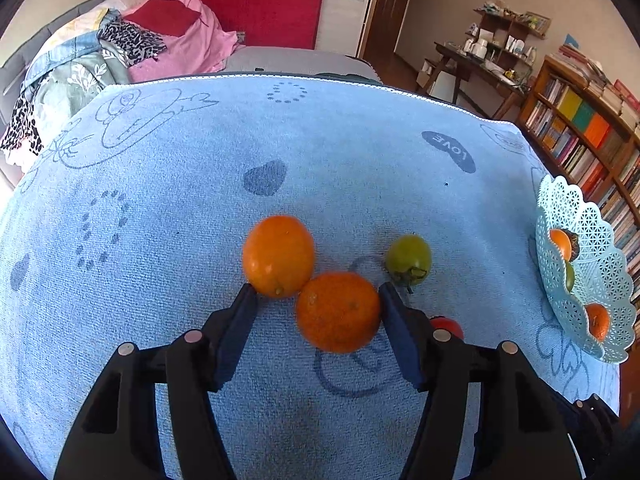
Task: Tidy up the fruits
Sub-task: 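Grasp an orange with the left gripper while the right gripper grasps a red tomato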
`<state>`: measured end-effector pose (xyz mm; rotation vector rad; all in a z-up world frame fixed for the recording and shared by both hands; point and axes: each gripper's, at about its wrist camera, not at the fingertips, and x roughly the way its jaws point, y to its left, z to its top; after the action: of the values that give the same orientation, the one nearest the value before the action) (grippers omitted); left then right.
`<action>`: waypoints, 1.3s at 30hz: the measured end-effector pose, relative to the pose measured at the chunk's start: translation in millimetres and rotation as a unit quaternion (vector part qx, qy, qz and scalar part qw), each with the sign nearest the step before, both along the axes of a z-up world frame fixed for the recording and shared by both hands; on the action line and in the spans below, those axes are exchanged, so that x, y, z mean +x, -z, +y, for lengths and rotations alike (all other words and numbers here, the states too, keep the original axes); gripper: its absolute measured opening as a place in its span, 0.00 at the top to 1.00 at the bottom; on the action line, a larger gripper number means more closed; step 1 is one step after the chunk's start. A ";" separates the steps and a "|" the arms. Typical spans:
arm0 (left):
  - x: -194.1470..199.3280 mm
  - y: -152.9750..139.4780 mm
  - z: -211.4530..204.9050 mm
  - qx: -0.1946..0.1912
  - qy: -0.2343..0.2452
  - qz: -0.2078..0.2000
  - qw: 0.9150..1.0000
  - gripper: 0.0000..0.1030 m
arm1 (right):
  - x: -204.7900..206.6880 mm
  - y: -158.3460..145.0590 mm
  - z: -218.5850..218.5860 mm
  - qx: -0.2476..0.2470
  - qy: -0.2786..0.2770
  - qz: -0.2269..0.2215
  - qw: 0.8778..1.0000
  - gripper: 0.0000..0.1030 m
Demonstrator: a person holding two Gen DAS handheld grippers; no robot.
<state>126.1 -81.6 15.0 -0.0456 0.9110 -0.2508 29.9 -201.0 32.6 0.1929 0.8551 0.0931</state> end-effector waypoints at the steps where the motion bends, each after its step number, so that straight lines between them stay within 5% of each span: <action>1: -0.3 0.1 -0.4 0.002 0.000 -0.002 1.000 0.39 | 0.4 0.5 0.9 -0.001 -0.001 0.001 1.000 0.47; 4: -1.1 -0.1 -1.1 0.003 0.011 -0.002 1.000 0.46 | 3.3 2.0 4.1 -0.004 -0.004 0.003 1.000 0.47; 6: -2.6 -1.4 -2.8 -0.002 0.025 -0.002 1.000 0.62 | 6.0 2.2 6.9 -0.007 -0.005 0.003 1.000 0.47; 33: -11.0 -30.1 21.5 -0.037 0.012 -0.011 0.999 0.62 | 50.1 8.3 25.0 -0.020 -0.034 0.015 0.999 0.48; 39: -9.8 -28.5 23.1 -0.035 0.009 -0.010 0.999 0.62 | 60.5 9.9 32.8 -0.029 -0.046 0.018 0.998 0.54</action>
<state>116.3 -58.5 43.5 -0.1006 0.8832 -0.2993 90.4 -168.2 22.7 0.1004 0.9009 0.1510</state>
